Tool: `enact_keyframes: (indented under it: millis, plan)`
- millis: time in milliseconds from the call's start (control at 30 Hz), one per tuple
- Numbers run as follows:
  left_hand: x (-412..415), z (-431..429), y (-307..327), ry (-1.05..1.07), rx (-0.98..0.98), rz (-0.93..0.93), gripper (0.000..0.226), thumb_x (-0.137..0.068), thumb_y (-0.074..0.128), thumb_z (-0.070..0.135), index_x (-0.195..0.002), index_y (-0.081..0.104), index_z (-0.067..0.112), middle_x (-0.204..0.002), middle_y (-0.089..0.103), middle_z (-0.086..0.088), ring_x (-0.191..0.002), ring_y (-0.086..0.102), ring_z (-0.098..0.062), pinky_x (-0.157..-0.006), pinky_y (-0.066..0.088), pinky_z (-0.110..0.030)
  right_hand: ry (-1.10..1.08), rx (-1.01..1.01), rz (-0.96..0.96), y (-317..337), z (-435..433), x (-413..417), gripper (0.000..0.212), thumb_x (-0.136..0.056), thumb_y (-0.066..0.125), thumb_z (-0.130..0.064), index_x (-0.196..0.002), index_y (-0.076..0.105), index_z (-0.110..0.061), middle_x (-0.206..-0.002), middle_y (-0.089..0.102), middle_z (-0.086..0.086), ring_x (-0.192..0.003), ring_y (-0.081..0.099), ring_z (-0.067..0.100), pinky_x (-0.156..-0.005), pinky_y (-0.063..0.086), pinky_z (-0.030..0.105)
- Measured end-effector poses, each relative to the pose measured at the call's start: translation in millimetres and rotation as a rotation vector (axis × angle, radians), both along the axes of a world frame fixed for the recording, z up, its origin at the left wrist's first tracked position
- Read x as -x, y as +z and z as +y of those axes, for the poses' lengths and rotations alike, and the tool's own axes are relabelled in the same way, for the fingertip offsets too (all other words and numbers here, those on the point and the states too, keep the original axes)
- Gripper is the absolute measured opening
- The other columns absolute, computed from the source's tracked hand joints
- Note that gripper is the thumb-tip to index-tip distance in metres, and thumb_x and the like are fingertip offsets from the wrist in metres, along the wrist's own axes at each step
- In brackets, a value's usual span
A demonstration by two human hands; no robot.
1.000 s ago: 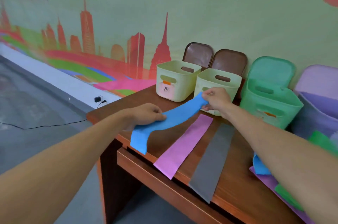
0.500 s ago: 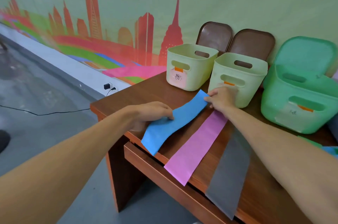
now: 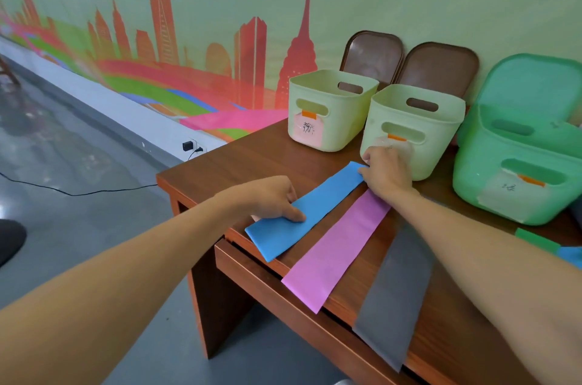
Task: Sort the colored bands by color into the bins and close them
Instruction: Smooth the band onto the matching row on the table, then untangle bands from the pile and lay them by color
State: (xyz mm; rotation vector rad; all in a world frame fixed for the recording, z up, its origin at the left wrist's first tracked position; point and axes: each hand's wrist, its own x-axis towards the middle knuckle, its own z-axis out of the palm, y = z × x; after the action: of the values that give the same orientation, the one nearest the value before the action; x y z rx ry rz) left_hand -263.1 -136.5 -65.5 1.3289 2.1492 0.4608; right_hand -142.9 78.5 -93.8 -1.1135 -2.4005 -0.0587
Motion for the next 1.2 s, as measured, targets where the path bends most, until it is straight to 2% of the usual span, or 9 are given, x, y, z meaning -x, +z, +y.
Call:
enact_keyframes:
  millis: [133, 267, 433, 533, 667, 800, 900, 1100, 1200]
  plan:
    - [-2.8, -3.6, 5.4, -0.061, 0.047, 0.309, 0.049, -0.084, 0.065, 0.044, -0.117, 0.044, 0.014, -0.105, 0.052, 0.0, -0.094, 0.057, -0.023, -0.073, 0.051, -0.037, 0.183, -0.004, -0.071, 12.5, -7.9, -12.8, 0.022, -0.088, 0.061, -0.012, -0.11, 0.067, -0.013, -0.109, 0.063, 0.006, -0.098, 0.058, 0.02, -0.083, 0.05, 0.031]
    - [-18.0, 1.0, 11.7, -0.169, -0.06, 0.574, 0.044, -0.083, 0.068, 0.035, -0.118, 0.049, 0.016, -0.115, 0.047, -0.003, -0.094, 0.053, -0.022, -0.07, 0.044, -0.035, 0.322, 0.149, -0.196, 31.1, -17.7, -35.2, 0.019, -0.087, 0.065, -0.022, -0.105, 0.07, -0.019, -0.098, 0.066, -0.002, -0.088, 0.057, 0.011, -0.082, 0.052, 0.029]
    - [-56.3, 19.2, 13.7, -0.271, -0.283, 0.398, 0.03, -0.087, 0.062, 0.026, -0.116, 0.058, 0.018, -0.108, 0.049, -0.001, -0.103, 0.053, -0.018, -0.09, 0.046, -0.034, 0.386, 0.271, -0.311, 63.0, -28.3, -85.9, 0.015, -0.084, 0.07, -0.022, -0.097, 0.074, -0.016, -0.096, 0.07, -0.001, -0.09, 0.06, 0.011, -0.084, 0.048, 0.024]
    - [-91.5, 32.7, 15.4, -0.34, -0.341, 0.311, 0.024, -0.089, 0.058, 0.022, -0.111, 0.063, 0.015, -0.101, 0.06, -0.003, -0.095, 0.056, -0.015, -0.082, 0.043, -0.024, 0.349, 0.272, -0.317, 79.6, -31.2, -126.5, 0.013, -0.084, 0.07, -0.021, -0.094, 0.075, -0.015, -0.089, 0.07, -0.003, -0.084, 0.06, 0.006, -0.073, 0.043, 0.013]
    - [-140.1, 50.1, 18.3, -0.378, -0.401, 0.143, 0.019, -0.091, 0.056, 0.025, -0.104, 0.066, 0.015, -0.097, 0.065, 0.003, -0.085, 0.055, -0.007, -0.069, 0.039, -0.012, 0.272, 0.275, -0.313, 95.9, -31.8, -183.3, 0.015, -0.085, 0.069, -0.026, -0.094, 0.074, -0.016, -0.085, 0.068, -0.007, -0.082, 0.059, 0.006, -0.069, 0.042, 0.013]
    - [-182.3, 65.0, 15.2, -0.374, -0.318, 0.064, 0.036, -0.087, 0.059, 0.047, -0.111, 0.059, 0.021, -0.101, 0.058, 0.008, -0.096, 0.054, -0.009, -0.081, 0.04, -0.021, 0.228, 0.319, -0.292, 101.2, -33.8, -232.4, 0.022, -0.086, 0.068, -0.032, -0.095, 0.075, -0.014, -0.093, 0.073, -0.002, -0.088, 0.064, 0.011, -0.083, 0.05, 0.026]
    - [-203.1, 71.3, 8.2, -0.338, -0.211, 0.071, 0.053, -0.079, 0.064, 0.057, -0.114, 0.057, 0.016, -0.107, 0.058, 0.005, -0.098, 0.054, -0.012, -0.084, 0.044, -0.026, 0.222, 0.348, -0.315, 96.3, -33.7, -262.5, 0.023, -0.087, 0.066, -0.036, -0.094, 0.075, -0.016, -0.092, 0.072, -0.005, -0.084, 0.063, 0.006, -0.079, 0.049, 0.022]
    - [-214.6, 79.5, 10.2, -0.247, -0.304, 0.116, 0.01, -0.086, 0.063, 0.02, -0.092, 0.064, 0.013, -0.094, 0.066, -0.005, -0.078, 0.055, -0.011, -0.068, 0.044, -0.022, 0.191, 0.344, -0.303, 87.6, -31.9, -295.9, 0.025, -0.089, 0.064, -0.035, -0.1, 0.073, -0.016, -0.1, 0.072, -0.004, -0.088, 0.061, 0.005, -0.077, 0.043, 0.016]
    - [-216.3, 82.3, 21.5, -0.203, -0.368, 0.078, 0.011, -0.091, 0.053, 0.015, -0.099, 0.057, 0.01, -0.088, 0.066, -0.007, -0.077, 0.062, -0.02, -0.066, 0.049, -0.03, 0.207, 0.333, -0.26, 87.1, -31.6, -298.5, 0.024, -0.089, 0.064, -0.034, -0.101, 0.073, -0.016, -0.101, 0.072, -0.003, -0.088, 0.06, 0.004, -0.074, 0.042, 0.011]
